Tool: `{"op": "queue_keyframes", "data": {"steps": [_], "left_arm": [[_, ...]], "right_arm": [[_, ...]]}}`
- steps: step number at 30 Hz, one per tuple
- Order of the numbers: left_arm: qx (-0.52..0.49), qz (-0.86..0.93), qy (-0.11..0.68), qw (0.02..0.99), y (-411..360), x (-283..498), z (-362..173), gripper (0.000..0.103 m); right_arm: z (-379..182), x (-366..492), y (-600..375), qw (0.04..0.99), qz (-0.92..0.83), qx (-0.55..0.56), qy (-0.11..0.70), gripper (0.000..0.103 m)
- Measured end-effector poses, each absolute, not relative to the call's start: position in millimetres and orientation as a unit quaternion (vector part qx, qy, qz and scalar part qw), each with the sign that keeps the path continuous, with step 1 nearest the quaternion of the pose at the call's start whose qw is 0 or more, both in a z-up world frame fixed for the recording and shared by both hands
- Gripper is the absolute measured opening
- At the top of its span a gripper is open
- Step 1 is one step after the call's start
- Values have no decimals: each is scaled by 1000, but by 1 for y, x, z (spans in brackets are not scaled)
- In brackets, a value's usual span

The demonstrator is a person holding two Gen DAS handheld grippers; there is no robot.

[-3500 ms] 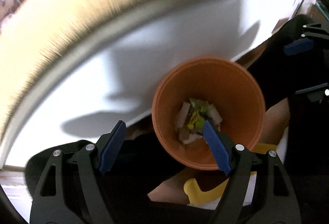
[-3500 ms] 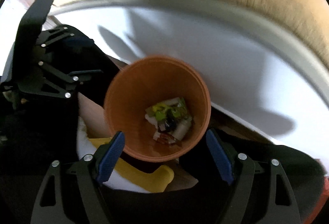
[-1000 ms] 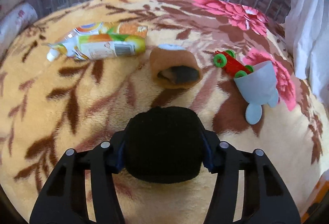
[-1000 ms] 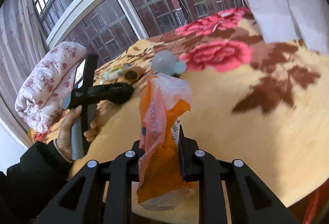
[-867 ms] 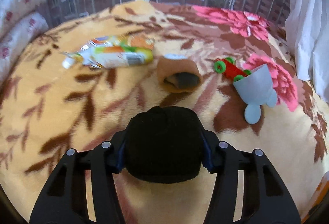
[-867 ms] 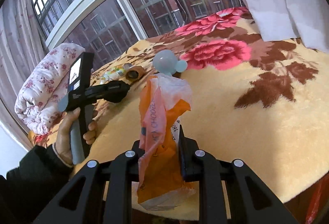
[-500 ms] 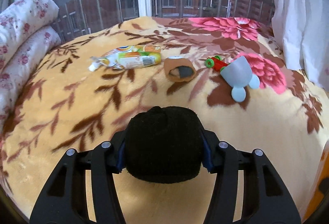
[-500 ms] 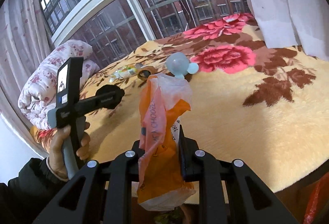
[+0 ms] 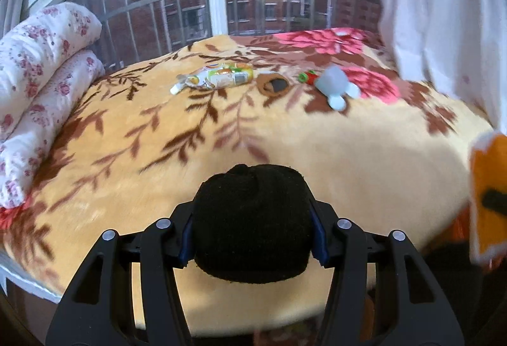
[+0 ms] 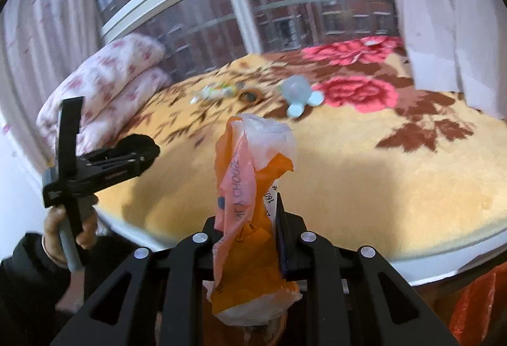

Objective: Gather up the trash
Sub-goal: 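Lower the plastic bag and black cup into the orange bin and open both tools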

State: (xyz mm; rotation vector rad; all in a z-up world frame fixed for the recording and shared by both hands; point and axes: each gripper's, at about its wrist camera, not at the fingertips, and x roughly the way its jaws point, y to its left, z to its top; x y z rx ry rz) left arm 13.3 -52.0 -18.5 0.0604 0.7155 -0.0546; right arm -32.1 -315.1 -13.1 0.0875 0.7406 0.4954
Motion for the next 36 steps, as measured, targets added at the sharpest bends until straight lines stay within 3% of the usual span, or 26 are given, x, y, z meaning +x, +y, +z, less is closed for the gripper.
{"op": "queue_keyframes", "data": {"steps": [7,14,28,36], "left_arm": [[66,-63,371,924,-38,-72,-40,54],[97,-112,430,890,-39,-106,-89,54],[176,-139,550,805,-81,-71,-204,54],[187,-153,589,771,-85,-59,-236,54]], "right_arm": [[-27,-70,-314,871,291,-18,396,22],[-54,-102,-293,826,343,-77,440,22],[-177,-75,-238,740,349,-111,565,23],[-219,-61,-227,712,333,-123,605,23]]}}
